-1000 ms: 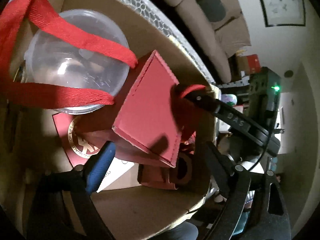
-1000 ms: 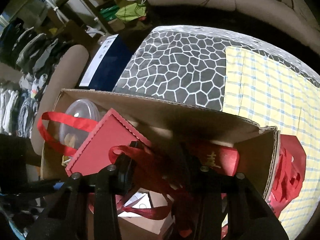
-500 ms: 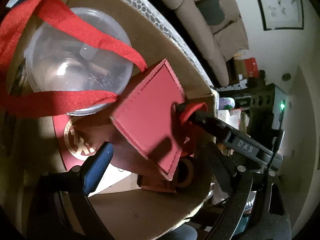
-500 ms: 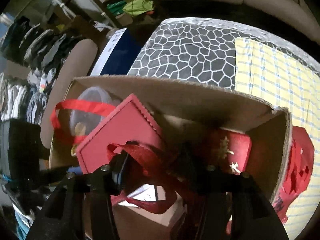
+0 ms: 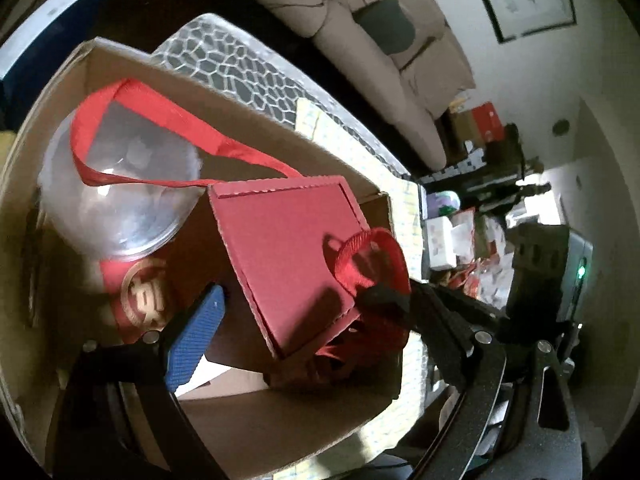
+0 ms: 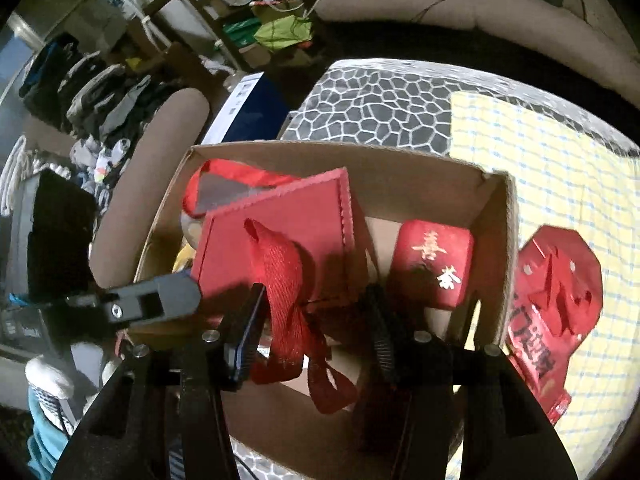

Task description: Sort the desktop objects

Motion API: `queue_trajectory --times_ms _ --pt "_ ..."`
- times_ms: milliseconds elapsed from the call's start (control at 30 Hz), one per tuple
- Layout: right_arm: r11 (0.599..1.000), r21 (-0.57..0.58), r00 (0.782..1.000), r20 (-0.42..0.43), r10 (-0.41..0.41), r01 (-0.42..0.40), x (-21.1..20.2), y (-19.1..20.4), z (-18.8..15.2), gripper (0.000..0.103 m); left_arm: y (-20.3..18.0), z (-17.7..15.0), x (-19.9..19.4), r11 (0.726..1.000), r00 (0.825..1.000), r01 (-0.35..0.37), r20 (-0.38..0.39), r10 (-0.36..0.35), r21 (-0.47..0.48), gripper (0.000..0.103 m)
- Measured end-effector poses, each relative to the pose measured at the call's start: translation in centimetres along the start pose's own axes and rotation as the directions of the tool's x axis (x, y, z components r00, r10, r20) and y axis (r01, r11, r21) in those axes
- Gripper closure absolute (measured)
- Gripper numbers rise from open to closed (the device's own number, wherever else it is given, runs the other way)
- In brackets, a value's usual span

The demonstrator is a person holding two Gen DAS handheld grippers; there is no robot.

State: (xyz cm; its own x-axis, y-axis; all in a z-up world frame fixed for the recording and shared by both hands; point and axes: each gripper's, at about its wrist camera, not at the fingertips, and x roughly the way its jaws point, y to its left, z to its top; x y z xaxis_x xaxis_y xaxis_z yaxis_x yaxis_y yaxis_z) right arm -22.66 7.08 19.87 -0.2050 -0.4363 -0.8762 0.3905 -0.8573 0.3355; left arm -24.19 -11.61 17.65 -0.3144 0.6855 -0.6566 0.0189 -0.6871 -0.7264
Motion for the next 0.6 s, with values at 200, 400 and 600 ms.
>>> queue_trajectory --times_ms 200,400,600 --pt "0.996 0.082 0.999 0.04 0.027 -0.03 0.2 -2.3 -1.2 0.051 -2.2 2.1 0.7 0.995 0.999 -0.021 0.036 0.017 0.099 0.011" --pt "0.996 0.091 0.997 0.077 0.001 -0.008 1.8 -2.5 -0.2 0.051 -2.1 3.3 1.9 0.987 0.994 -0.089 0.071 0.08 0.134 0.01" --pt "0.998 0.054 0.998 0.055 -0.033 0.03 3.1 -2.0 0.6 0.051 0.2 3.8 3.3 0.991 0.994 -0.098 0.049 0.094 0.093 0.01"
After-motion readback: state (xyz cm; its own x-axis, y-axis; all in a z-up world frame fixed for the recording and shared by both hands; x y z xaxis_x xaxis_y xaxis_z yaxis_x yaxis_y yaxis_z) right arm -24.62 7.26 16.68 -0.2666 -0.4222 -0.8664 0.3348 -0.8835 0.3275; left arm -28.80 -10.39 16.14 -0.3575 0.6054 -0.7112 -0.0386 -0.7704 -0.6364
